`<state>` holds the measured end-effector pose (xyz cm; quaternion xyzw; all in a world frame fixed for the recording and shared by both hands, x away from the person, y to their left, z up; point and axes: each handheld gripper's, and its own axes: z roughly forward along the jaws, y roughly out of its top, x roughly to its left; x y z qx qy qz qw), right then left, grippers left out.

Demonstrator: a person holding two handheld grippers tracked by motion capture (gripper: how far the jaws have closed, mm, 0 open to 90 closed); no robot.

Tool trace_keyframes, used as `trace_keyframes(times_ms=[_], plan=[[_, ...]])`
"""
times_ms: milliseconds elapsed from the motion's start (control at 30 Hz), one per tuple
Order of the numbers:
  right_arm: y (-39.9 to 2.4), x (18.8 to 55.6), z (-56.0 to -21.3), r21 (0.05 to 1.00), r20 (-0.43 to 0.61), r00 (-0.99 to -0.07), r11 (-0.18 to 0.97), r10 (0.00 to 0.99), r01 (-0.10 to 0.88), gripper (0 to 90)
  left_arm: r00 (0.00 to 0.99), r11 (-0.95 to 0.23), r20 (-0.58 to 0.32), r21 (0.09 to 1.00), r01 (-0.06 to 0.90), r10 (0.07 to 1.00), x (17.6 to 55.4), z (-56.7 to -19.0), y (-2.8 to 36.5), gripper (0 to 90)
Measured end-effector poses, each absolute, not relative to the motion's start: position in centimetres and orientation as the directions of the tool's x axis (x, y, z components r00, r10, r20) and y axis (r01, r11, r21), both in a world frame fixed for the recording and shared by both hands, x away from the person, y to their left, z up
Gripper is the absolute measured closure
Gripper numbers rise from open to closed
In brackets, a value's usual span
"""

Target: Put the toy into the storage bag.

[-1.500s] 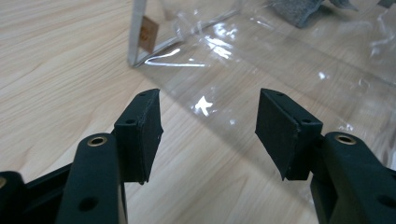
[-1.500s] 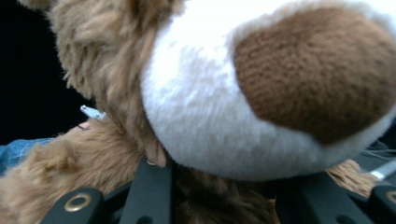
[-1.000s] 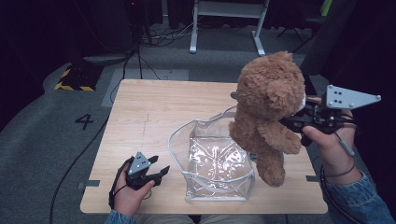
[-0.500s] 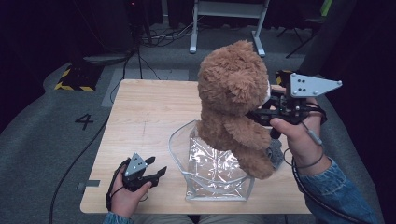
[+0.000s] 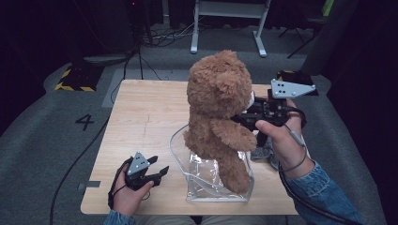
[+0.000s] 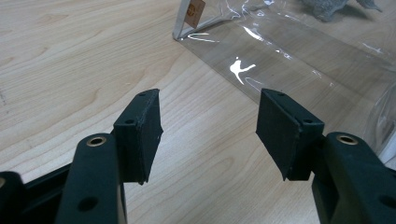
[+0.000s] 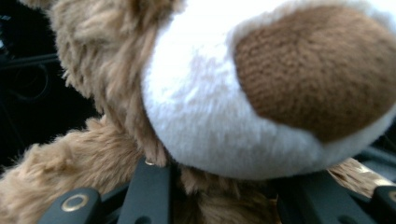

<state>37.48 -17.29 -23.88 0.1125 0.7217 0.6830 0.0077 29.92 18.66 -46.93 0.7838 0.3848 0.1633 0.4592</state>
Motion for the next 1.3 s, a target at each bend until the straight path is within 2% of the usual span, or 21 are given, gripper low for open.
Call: trace_keyframes(times_ms=[200,433,567,700,967,1133,1300], plan=[[-18.6,38.8,-24.4,0.985,0.139,-0.955,0.06,0.264,0.16,66.4,0.651,-0.288,-0.094,0.843,0.455,0.753,30.0,-47.0,18.4,40.4],[-19.0,40.5,-24.8,0.994,0.064,-0.935,0.06,0.349,0.091,66.0,0.652,-0.297,-0.082,0.843,0.449,0.754,30.0,-47.0,18.4,40.3],[-18.7,41.1,-25.3,0.993,-0.007,-0.932,0.111,0.362,0.036,65.7,0.653,-0.295,-0.087,0.842,0.452,0.753,29.9,-46.9,18.5,40.3],[-18.9,40.3,-25.9,0.987,-0.026,-0.94,0.158,0.339,0.029,65.1,0.65,-0.298,-0.08,0.842,0.449,0.756,29.9,-47.0,18.7,40.2],[-19.1,37.8,-26.3,0.984,0.034,-0.969,0.16,0.245,0.075,64.0,0.655,-0.303,-0.078,0.84,0.449,0.752,30.0,-46.9,18.2,40.2],[-16.9,36.7,-26.8,0.972,0.036,-0.983,0.224,0.182,0.077,63.5,0.658,-0.31,-0.079,0.836,0.453,0.749,30.1,-47.1,18.1,40.1],[-14.4,36.8,-27.4,0.96,0.012,-0.987,0.273,0.16,0.056,63.1,0.655,-0.306,-0.083,0.835,0.457,0.751,30.1,-47.1,18.5,40.1]])
